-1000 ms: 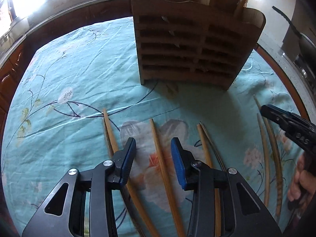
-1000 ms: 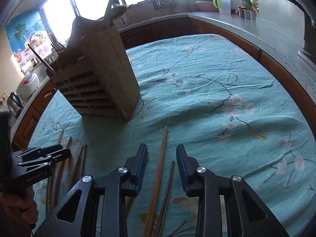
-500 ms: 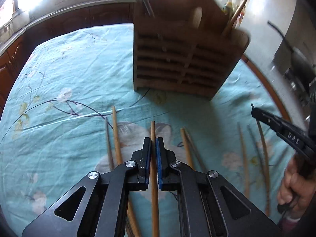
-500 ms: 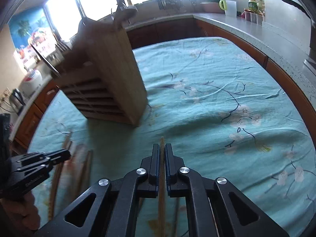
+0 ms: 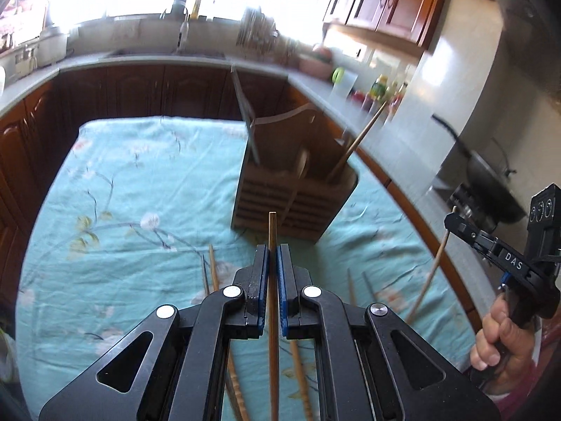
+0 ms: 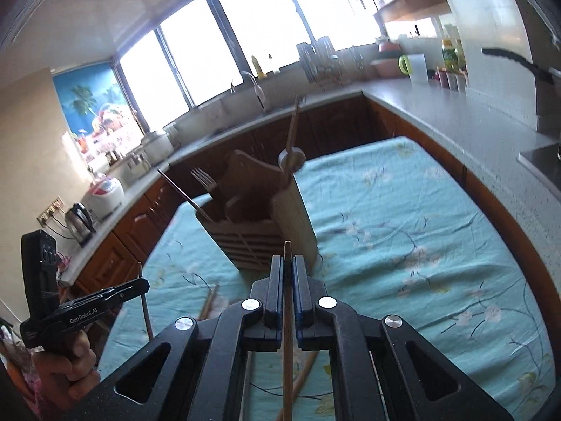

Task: Organize utensils
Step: 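Lift both held wooden chopsticks and lower them into the wooden holder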

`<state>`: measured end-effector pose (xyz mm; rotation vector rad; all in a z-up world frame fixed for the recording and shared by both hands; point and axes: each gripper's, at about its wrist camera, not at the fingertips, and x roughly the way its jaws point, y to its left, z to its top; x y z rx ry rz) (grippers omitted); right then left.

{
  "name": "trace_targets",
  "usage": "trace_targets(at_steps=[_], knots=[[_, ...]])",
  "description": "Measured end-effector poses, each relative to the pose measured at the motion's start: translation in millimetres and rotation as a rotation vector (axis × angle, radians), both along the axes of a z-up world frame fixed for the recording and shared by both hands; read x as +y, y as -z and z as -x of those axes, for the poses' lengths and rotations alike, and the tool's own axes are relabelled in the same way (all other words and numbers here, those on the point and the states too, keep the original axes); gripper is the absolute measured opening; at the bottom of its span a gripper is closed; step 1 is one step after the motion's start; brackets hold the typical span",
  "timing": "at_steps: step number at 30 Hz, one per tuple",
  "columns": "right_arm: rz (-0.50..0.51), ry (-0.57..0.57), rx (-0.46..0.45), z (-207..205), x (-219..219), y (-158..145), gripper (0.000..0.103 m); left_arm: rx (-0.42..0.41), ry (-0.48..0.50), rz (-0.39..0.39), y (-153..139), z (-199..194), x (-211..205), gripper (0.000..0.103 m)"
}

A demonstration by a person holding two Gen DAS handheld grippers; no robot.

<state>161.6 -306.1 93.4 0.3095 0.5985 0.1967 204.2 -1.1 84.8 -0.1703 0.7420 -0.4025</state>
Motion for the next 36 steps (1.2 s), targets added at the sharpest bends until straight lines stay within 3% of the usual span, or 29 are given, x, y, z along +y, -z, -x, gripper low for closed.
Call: trace_targets(at_steps=[11,26,36], knots=[[0.009,0.02,-0.159,7,1,-58,0.005,-0.131,-0.011,0.033,-50,6,7,0.004],[-0.007,0.036,-0.223,-13,1,-78,0.005,-0.212,-0.055,0.055,-79,-13,11,0.004],[-0.032,0.098,-0.343,-41,0,-109,0.005,-0.318,-0.113,0.11,-119,-48,14,0.004]])
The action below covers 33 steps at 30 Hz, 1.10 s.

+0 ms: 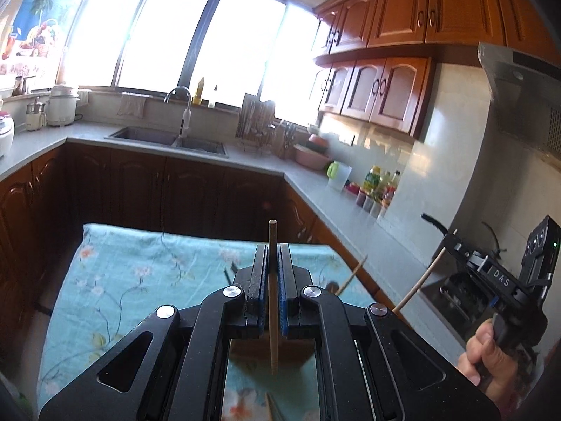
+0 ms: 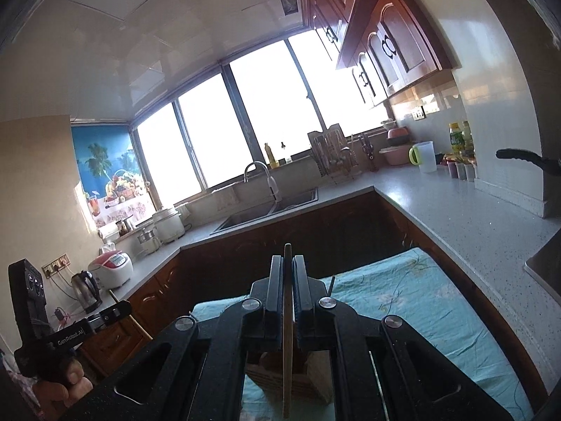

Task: Organize utensils
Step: 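Lift both held wooden chopsticks and lower them into the wooden holder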

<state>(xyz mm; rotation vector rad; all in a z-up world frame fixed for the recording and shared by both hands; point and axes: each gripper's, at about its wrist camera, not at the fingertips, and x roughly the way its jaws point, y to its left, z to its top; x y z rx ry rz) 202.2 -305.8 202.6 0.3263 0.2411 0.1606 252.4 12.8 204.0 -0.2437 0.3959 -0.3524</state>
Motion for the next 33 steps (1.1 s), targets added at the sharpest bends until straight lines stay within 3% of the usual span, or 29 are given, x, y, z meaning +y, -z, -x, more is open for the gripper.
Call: trace_targets(at_steps=[5,9,17,23,28,33], knots=[[-0.008,0.041,-0.062,-22,-1,-13,0.005,-0.044,-0.038,0.034,-12,-25,-1,0.004],[-0.002,0.05,-0.076,-41,2,-6,0.005,-0.039,-0.082,0.048,-2,-46,-2,0.004],[0.012,0.092,-0.026,-61,11,40,0.005,0.042,-0.125,0.059,51,-71,-5,0.004],[0.015,0.073,0.044,-71,17,72,0.005,0.115,-0.098,0.03,83,-81,-12,0.004],[0.04,0.053,0.073,-73,22,82,0.005,0.127,-0.082,-0.033,88,-80,-25,0.005],[0.043,0.04,0.092,-76,18,78,0.005,0.139,-0.074,-0.034,85,-82,-26,0.005]])
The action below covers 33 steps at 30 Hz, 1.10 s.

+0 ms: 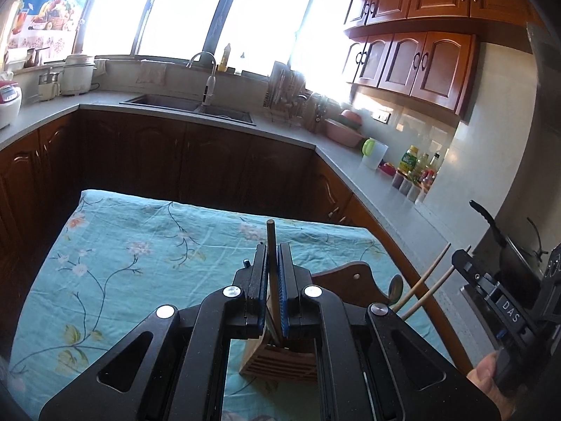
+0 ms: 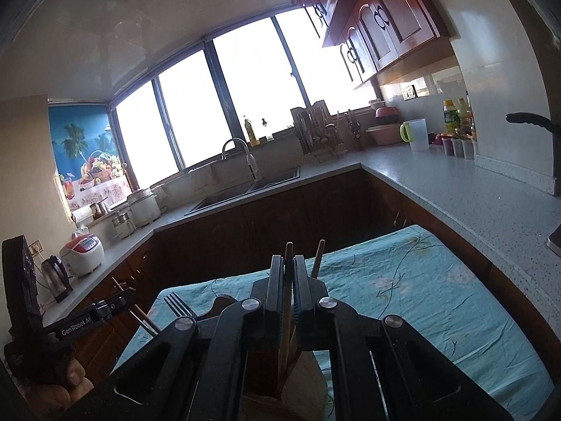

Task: Organize utensils
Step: 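Lift both held wooden chopsticks and lower them into the wooden holder, then open both tools to release the chopsticks into the holder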

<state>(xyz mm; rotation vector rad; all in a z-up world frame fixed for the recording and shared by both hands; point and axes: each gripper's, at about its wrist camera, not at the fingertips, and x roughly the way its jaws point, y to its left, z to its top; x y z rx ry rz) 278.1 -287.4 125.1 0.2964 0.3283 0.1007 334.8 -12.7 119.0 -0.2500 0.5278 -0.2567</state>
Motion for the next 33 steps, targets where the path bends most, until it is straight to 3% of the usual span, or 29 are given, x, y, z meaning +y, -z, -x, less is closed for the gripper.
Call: trace_targets(at_steps=[8,11,13,15,17,19,21,23,33], knots=[[-0.004,-0.002,0.012,-2,0,-2,0.005,0.017,-0.001,-0.002,-2,-3,0,0.005],[-0.012,-0.008,0.013,-1,-1,-3,0.01,0.017,0.018,0.045,-6,2,4,0.013],[-0.025,-0.011,0.006,2,-4,-6,0.018,-0.008,0.018,0.055,-13,10,4,0.029],[-0.047,-0.018,-0.012,8,-8,-10,0.045,-0.039,0.014,0.052,-21,19,4,0.04],[-0.063,-0.013,-0.044,17,-12,-17,0.059,-0.06,0.008,0.052,-28,30,6,0.055],[-0.074,-0.003,-0.077,27,-17,-23,0.073,-0.071,0.003,0.078,-32,40,12,0.091],[-0.084,0.004,-0.102,38,-22,-29,0.093,-0.094,-0.014,0.098,-34,54,20,0.093],[-0.093,0.013,-0.127,51,-26,-32,0.099,-0.089,-0.019,0.081,-32,65,24,0.093],[-0.042,0.019,-0.047,102,-31,-1,0.099,0.023,-0.086,0.047,14,111,51,0.093]])
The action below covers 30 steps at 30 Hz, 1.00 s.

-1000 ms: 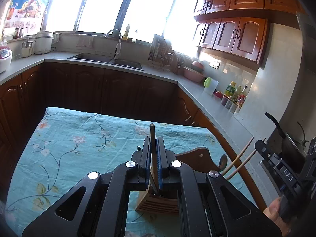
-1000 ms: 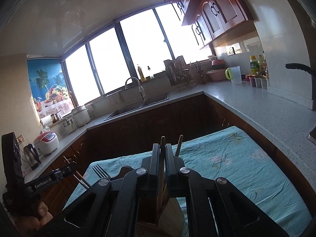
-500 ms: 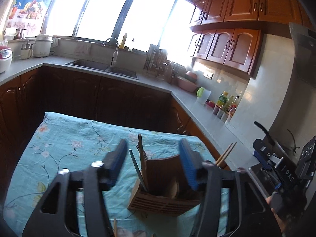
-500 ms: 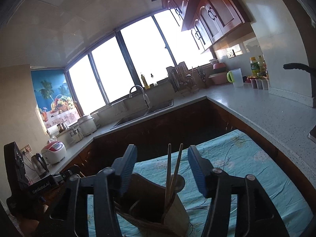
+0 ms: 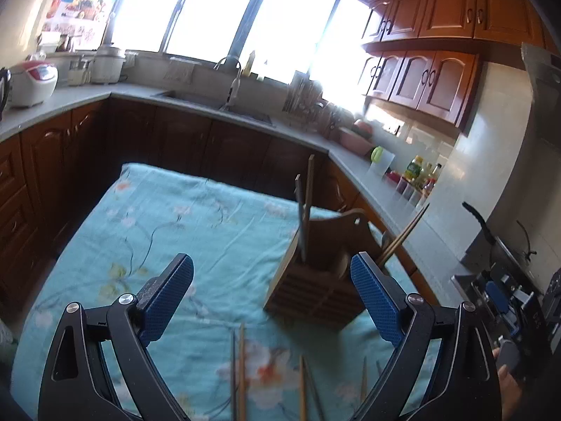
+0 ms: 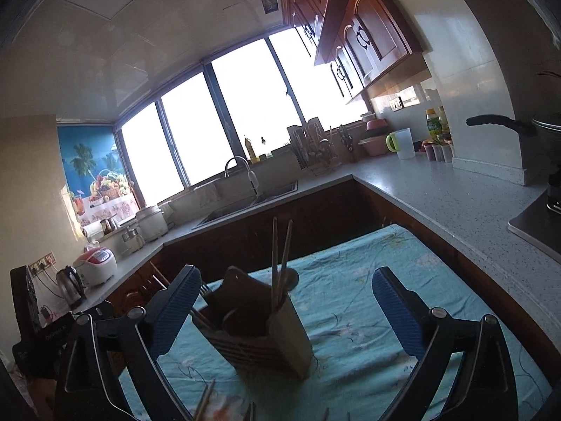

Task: Organize utensils
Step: 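Open both tools to release the chopsticks into the holder, then move both tools back down toward the chopsticks on the cloth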

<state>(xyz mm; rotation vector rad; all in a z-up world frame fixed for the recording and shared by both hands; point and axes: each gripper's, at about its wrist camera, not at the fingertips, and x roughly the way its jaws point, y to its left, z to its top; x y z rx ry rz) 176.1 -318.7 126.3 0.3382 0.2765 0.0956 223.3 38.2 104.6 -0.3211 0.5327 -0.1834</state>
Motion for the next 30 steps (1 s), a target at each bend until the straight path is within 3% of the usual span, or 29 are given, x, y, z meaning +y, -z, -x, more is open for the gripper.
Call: trace_targets(at_steps=[12,17,25,30], knots=[[-0.019,-0.009,0.203,46,-6,71,0.099,0.145,0.054,-0.055,67,44,-14,0.093],[0.024,0.003,0.256,58,-2,93,0.099,0.199,0.087,-0.089,91,56,-26,0.093],[0.077,-0.015,0.313,66,11,115,0.097,0.245,0.117,-0.13,107,63,-42,0.093],[0.091,-0.031,0.37,58,14,123,0.088,0.272,0.139,-0.175,111,58,-54,0.093]])
